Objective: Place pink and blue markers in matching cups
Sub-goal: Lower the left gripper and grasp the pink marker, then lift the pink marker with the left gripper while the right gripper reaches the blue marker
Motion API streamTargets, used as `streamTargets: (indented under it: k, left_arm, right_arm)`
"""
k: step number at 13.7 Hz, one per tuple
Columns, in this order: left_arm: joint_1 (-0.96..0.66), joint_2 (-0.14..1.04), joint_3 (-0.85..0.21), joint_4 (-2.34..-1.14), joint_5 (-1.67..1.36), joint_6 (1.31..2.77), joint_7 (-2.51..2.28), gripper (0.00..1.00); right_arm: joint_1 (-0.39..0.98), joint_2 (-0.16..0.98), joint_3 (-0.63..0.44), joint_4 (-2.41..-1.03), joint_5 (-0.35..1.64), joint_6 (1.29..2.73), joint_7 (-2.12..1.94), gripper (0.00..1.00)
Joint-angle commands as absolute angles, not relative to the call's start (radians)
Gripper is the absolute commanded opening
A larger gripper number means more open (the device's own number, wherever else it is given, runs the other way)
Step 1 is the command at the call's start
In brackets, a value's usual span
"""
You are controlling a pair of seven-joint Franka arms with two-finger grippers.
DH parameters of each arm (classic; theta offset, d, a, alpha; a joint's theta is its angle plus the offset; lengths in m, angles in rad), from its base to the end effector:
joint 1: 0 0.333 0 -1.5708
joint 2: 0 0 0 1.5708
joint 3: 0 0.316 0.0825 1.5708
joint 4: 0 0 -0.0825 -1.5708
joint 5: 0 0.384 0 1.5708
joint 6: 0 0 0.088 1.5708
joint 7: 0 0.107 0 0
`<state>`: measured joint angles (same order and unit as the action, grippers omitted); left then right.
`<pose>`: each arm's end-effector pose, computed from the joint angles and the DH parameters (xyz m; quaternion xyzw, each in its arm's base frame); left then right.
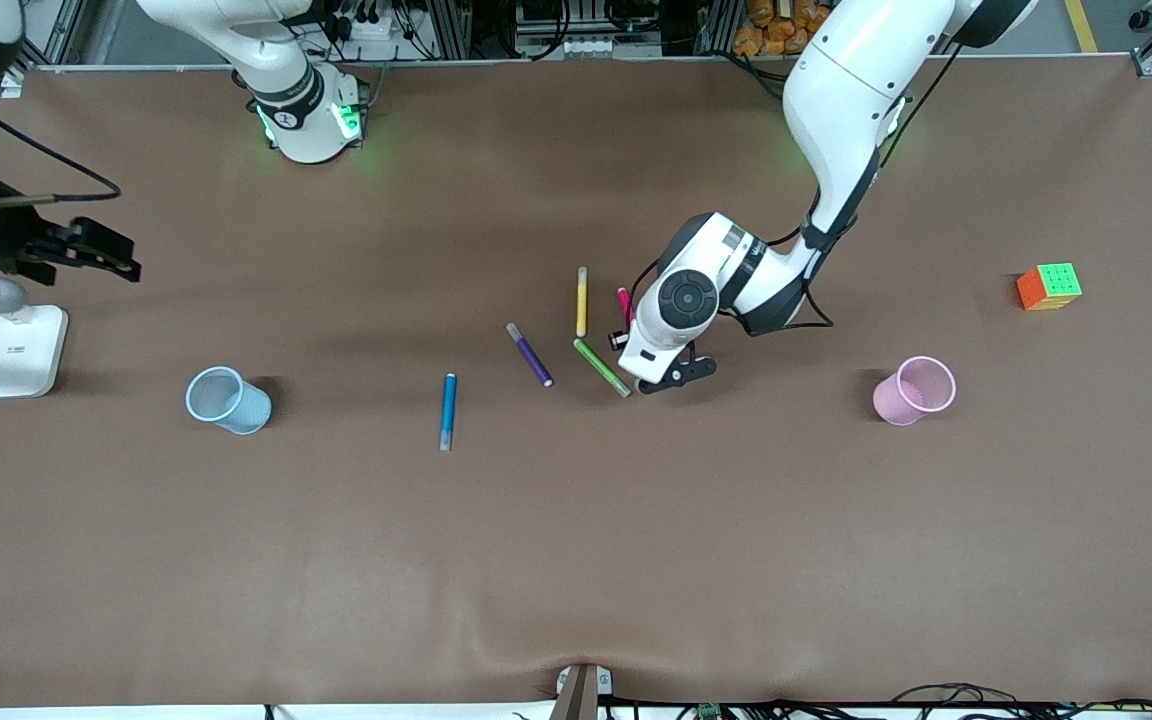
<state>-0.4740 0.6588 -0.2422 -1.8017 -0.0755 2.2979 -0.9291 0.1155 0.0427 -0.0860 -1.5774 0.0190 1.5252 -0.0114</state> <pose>0.4848 -0.4131 0.1772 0.9806 0.1511 -0.1242 0.0152 0.5606 0.0197 0.5939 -0.9986 -0.0204 0.0474 0.0072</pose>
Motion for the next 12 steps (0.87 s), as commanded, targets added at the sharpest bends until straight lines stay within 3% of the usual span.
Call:
streamTargets:
  k: [1,6,9,11,12]
  left_arm:
    - [-0.488,0.669,-0.233,-1.79,-0.077,2.31,-0.948,0.35]
    - [-0.488,0.676,-0.233,-1.789,-0.075,2.313,-0.946,0.27]
    - [-0.489,0.686,-0.233,-1.789,-0.075,2.327,-0.946,0.34]
    - [-0.486,0.687,-0.233,-1.79,-0.075,2.339,-0.945,0.17]
    - [-0.485,0.687,-0.233,-1.79,-0.075,2.339,-0.945,0.01]
  right_arm:
    - [0.153,0.075,-0.091,-1.577,0.026,1.543,-0.006,1.0]
    - [0.21,0.146,-0.092,-1.577,0.026,1.58,-0.003,1.0]
    - [0.253,0.193,-0.092,-1.577,0.026,1.615,0.001,1.0]
    - [0.271,0.218,-0.091,-1.577,0.026,1.632,0.038,1.0]
    - [0.291,0.228,-0.092,-1.577,0.026,1.637,0.06,1.0]
